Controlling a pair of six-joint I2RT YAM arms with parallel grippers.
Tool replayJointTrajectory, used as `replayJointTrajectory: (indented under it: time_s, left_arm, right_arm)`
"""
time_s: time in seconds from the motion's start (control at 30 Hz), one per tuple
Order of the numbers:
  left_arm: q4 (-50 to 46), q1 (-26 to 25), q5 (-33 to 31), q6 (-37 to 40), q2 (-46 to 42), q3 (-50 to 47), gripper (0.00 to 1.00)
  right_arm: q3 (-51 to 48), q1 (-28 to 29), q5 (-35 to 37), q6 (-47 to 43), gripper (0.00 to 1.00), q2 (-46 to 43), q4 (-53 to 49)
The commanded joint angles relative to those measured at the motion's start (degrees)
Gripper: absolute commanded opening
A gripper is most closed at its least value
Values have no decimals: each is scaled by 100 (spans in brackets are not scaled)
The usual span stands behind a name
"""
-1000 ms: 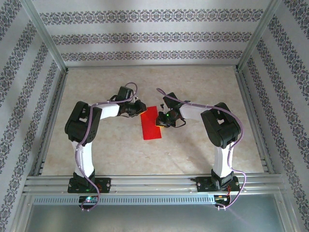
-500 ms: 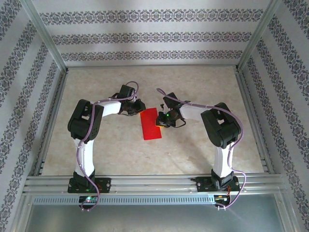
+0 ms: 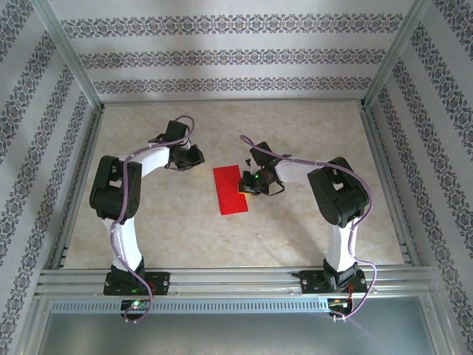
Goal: Fold a paper plane with a square sheet of paper (pick it up from the middle)
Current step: First fold the square sheet of paper in half at the center of the table.
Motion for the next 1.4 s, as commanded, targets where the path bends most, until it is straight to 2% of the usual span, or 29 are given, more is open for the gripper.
replayJointTrajectory:
  time_s: [0.0,0.17,0.3,0.67,0.9,1.2,1.37]
  left_arm:
    - [-56,-435,187,-323,-591,-364,17]
    - [338,-1144,213,-1116,-620,-700,16]
    - [583,-1466,272,-1544,-552,-956,14]
    - [625,-1584,248,-1716,-633,-1600,12]
    - [644,-1583,169,-1448,-437,-1660,12]
    - [141,-1575,419,-354,-187,-1211,11]
    - [-39,-1566,504,-24,-146,-1064,11]
  right_arm:
    - [-720,-74,1711,-34,15,883,-1351]
    - [-732,-52,1653,40,14,892,-1306]
    - [-742,-51,1653,57,14,893,-1298]
    - [-735,-66,1539,66,14,766,-1324]
    - [-647,-102,1158,62,15,511,-1318]
    - [-27,-248,118,-261,20,-737,-710]
    - [226,-232,-234,-131,18,-501,-209]
